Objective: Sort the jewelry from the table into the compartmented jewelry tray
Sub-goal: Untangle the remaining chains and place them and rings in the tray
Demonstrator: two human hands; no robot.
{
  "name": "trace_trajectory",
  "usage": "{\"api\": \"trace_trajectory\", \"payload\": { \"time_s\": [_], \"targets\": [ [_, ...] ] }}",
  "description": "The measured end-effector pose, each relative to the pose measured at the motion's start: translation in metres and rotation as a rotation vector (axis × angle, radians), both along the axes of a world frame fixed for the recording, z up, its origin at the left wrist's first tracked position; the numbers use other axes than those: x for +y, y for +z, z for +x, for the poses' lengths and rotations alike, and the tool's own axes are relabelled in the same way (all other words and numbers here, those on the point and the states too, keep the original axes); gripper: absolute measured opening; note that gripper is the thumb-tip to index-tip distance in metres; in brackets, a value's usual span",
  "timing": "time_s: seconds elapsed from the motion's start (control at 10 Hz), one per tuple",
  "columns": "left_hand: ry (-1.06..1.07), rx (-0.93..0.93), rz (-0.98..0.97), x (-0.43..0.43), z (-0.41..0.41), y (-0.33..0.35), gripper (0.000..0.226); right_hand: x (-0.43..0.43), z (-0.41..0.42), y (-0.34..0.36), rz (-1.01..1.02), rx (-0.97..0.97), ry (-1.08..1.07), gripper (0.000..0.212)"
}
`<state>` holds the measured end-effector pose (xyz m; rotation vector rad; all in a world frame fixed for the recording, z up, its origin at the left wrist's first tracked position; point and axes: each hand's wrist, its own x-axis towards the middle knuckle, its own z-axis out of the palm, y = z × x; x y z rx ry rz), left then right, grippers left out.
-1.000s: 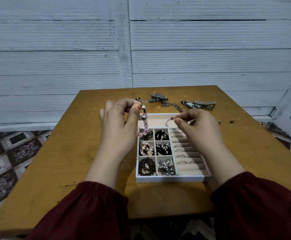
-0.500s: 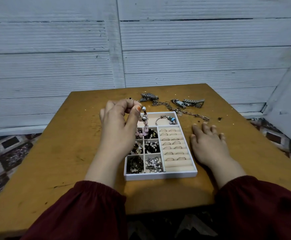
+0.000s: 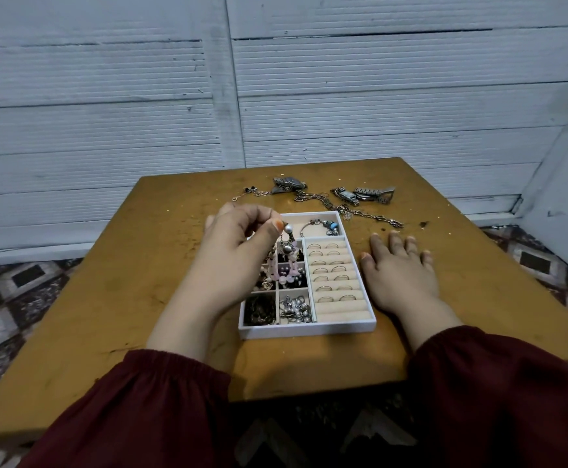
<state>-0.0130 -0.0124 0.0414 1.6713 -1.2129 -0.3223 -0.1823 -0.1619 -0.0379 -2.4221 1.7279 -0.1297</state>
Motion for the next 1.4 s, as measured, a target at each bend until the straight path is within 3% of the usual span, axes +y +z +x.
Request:
{"api": "trace_trajectory", "payload": {
  "time_s": [0.4,1.0,1.4],
  "targets": [
    [-0.226,0.163,0.197,0.01,-0.009,-0.01,0.017,0.002,-0.002,0.0,-0.004,-0.008,-0.006,0.056],
    [0.061,-0.209,0.255,0.001,-0.009,-0.03,0.012,0.0,-0.002,-0.001,-0.017,-0.024,-0.005,0.056],
    [0.093,-0.258,0.435,0.002,-0.014,-0.031,0.012,-0.001,-0.002,-0.001,-0.018,-0.028,-0.005,0.056]
  ]
}}
